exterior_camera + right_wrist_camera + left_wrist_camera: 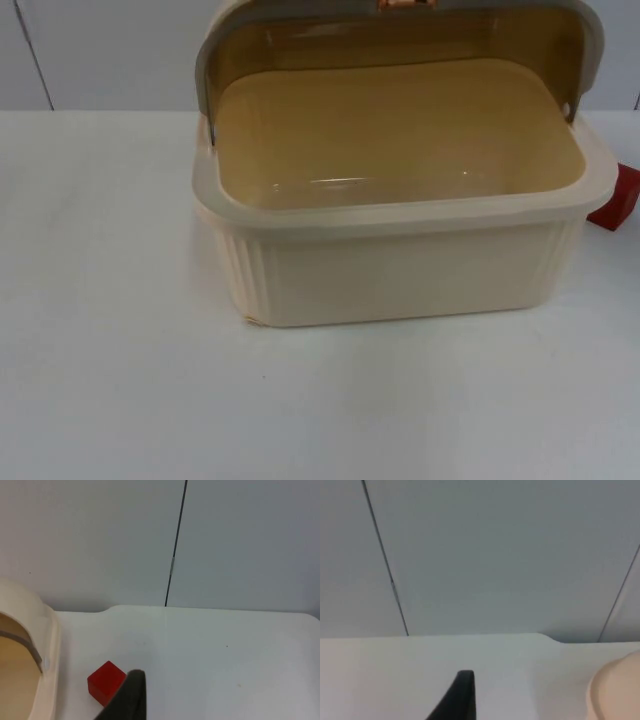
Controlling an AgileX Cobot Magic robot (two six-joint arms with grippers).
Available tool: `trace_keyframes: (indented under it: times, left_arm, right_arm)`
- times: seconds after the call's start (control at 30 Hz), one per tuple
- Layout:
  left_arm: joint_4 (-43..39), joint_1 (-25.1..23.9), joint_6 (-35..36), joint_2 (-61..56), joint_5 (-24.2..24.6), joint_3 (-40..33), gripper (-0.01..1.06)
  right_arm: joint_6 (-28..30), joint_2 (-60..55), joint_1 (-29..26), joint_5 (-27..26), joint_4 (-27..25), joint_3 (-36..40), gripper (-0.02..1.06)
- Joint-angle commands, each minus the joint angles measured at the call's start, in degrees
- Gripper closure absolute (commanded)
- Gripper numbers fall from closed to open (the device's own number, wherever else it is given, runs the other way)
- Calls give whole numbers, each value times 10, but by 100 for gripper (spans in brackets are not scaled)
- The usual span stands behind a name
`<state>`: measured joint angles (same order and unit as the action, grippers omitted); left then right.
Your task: Open the box lid with the left hand, place the block into the box with the right hand, then close the box lid with the left hand.
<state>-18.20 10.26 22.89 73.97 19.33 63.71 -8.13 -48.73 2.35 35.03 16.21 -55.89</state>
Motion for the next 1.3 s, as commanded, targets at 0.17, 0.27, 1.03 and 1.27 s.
trace_keyframes:
  times: [0.17,0.27,1.03,1.27]
  left_arm:
    - [3,-1,0,-25,-8,0,0]
    - [-6,-2,0,-38,-31,0,0]
    - [-6,-2,1,-58,42,0,0]
    - [-6,-2,1,-53,47,0,0]
  right_arm:
    - [-22,-10,1,-6,6,-3,-1]
    - [-34,-31,1,-15,13,-3,-1]
    - [-1,-502,0,-165,17,-184,-1]
    - [114,-586,-17,-125,-56,-207,0]
